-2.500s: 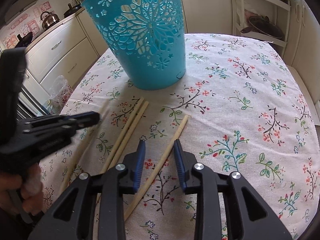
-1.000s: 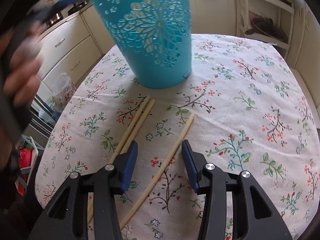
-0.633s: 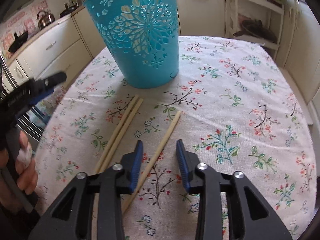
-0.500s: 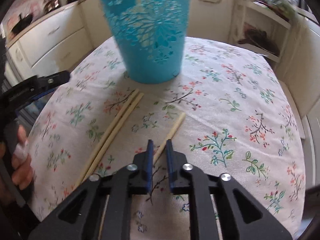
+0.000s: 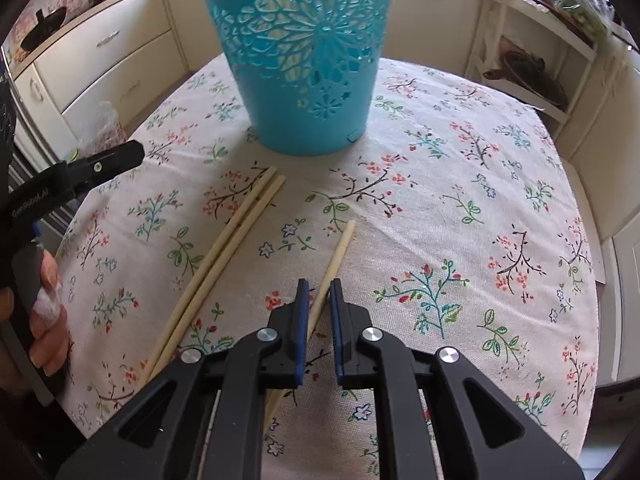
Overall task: Organize utensils
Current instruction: 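Close the right gripper on one wooden stick and lift it, then carry the stick over the basket with the right gripper and open it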
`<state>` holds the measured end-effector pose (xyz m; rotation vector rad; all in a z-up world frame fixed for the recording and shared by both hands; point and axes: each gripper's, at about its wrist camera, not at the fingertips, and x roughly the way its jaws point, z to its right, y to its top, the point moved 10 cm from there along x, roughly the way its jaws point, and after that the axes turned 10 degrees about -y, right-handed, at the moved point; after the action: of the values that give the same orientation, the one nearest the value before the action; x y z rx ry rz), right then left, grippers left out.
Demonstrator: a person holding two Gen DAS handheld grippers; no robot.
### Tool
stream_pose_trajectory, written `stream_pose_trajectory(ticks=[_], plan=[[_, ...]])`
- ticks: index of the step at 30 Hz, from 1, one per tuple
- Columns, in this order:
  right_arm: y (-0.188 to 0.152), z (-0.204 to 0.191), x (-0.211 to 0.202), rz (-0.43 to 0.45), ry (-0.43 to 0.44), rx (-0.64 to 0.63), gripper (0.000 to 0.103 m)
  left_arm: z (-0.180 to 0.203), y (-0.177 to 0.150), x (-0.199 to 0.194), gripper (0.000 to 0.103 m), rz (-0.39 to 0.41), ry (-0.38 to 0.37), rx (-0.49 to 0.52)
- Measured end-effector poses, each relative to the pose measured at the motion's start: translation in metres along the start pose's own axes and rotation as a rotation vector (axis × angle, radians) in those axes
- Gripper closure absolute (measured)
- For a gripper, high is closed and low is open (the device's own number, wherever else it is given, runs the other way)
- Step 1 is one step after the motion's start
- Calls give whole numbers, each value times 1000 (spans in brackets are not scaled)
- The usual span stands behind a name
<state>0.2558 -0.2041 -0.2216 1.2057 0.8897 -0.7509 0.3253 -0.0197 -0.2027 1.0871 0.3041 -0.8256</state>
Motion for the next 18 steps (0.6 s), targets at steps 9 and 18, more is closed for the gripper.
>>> stream_pose_trajectory(ticks=[9, 18], plan=[[-10, 9, -5, 18, 64, 81, 97, 0, -1, 0, 25, -1, 13, 2], [26, 37, -86, 300, 346, 391, 97, 0, -1, 2, 24, -11, 24, 10]])
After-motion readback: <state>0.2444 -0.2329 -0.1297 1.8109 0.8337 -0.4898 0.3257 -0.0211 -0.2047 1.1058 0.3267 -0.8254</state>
